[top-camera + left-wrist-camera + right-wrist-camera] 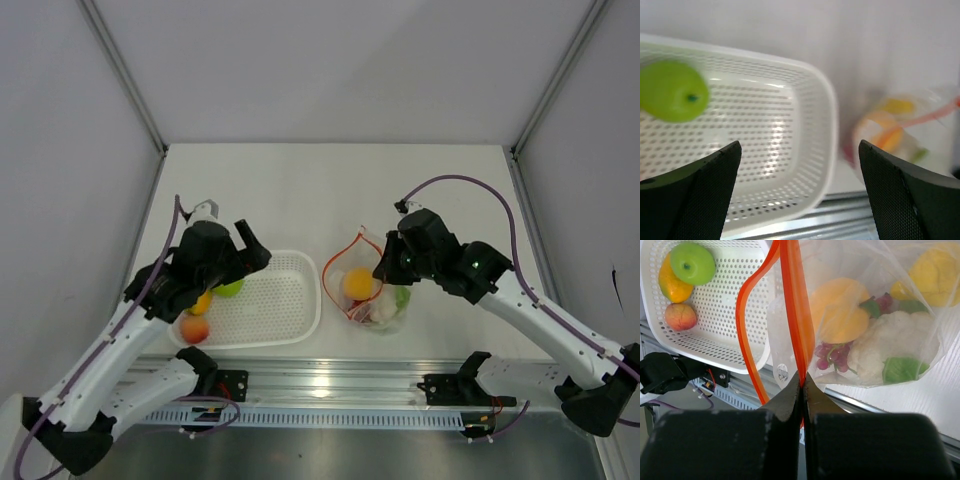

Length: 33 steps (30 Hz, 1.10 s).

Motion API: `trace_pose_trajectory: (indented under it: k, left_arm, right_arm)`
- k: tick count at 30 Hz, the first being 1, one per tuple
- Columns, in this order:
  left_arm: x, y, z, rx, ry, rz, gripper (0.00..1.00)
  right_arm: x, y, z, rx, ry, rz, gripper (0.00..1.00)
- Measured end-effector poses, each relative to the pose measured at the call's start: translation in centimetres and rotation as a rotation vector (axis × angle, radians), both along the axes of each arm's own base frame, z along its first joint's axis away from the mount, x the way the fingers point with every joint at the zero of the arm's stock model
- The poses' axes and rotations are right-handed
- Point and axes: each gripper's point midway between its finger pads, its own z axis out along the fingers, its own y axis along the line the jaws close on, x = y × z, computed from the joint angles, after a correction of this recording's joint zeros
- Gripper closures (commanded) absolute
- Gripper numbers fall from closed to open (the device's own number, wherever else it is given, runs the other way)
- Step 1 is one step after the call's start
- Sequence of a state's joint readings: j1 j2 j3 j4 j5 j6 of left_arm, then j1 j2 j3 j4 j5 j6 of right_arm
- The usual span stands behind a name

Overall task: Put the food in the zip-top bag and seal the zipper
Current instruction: Place the fake fruit in the zipper food storage bag, then pick up the fake fruit from the bin.

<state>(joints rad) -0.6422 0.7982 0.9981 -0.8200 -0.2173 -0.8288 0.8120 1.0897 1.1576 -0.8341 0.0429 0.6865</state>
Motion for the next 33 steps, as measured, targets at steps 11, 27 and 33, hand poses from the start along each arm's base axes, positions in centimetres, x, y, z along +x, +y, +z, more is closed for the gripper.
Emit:
trace_pose_trajectory:
  k: [11,27,33]
  left_arm:
    - [1.3,7.8,-12.9,0.263,0.522,0.388,0.01]
    - [2.5,8.4,-17.0,0.297,0.702,0.603,0.01]
    - [2.0,9.5,-17.3,0.282,0.679,0.681,0.00]
  right_arm:
    - [-0.1,0.1,-0.1,-0.006,0.000,0.009,1.00]
    - [-0.7,-0.5,0.4,0.000,-0.007,0.009,1.00]
    - [-0.7,-0.5,0.4,0.000,-0.007,0.010,1.00]
